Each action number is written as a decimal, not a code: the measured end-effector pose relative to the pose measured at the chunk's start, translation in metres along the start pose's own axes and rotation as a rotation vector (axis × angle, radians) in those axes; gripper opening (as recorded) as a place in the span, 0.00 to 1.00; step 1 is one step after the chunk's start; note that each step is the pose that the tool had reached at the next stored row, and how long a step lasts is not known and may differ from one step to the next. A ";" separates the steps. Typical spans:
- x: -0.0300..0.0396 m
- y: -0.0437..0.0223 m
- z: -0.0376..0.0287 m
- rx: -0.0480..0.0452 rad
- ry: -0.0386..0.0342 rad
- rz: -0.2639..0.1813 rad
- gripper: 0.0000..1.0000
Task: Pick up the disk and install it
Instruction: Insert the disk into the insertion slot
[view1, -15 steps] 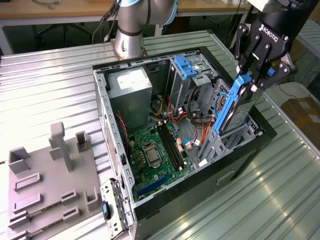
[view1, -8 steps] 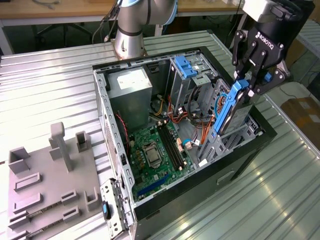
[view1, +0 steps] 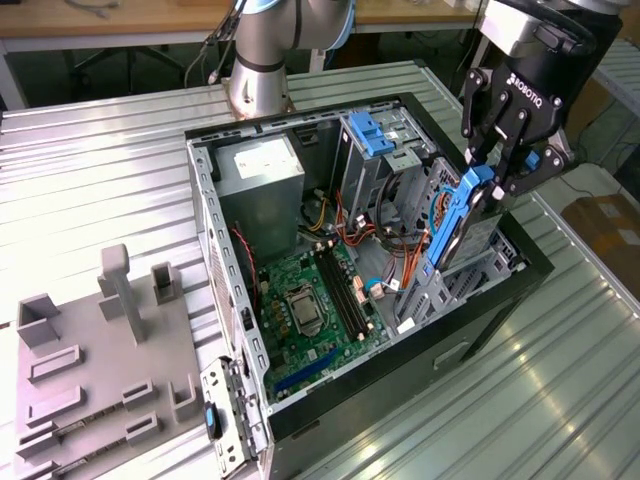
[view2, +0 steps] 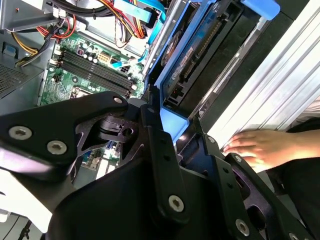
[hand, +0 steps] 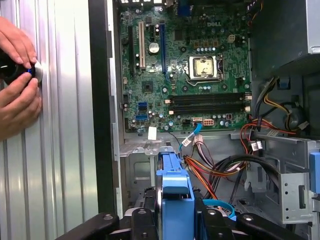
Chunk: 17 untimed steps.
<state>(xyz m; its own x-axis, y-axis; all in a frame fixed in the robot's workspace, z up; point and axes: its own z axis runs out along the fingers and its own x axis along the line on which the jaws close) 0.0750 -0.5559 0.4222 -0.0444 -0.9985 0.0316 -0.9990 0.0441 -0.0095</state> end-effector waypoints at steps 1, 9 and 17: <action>0.0000 0.0000 0.0001 0.0000 0.0000 0.000 0.37; 0.0000 0.0000 0.0002 0.0000 0.0000 0.000 0.37; 0.0000 0.0000 0.0003 0.0000 0.0002 0.000 0.44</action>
<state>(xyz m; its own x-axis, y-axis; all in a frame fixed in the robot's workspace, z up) 0.0750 -0.5559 0.4219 -0.0444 -0.9985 0.0318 -0.9990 0.0441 -0.0096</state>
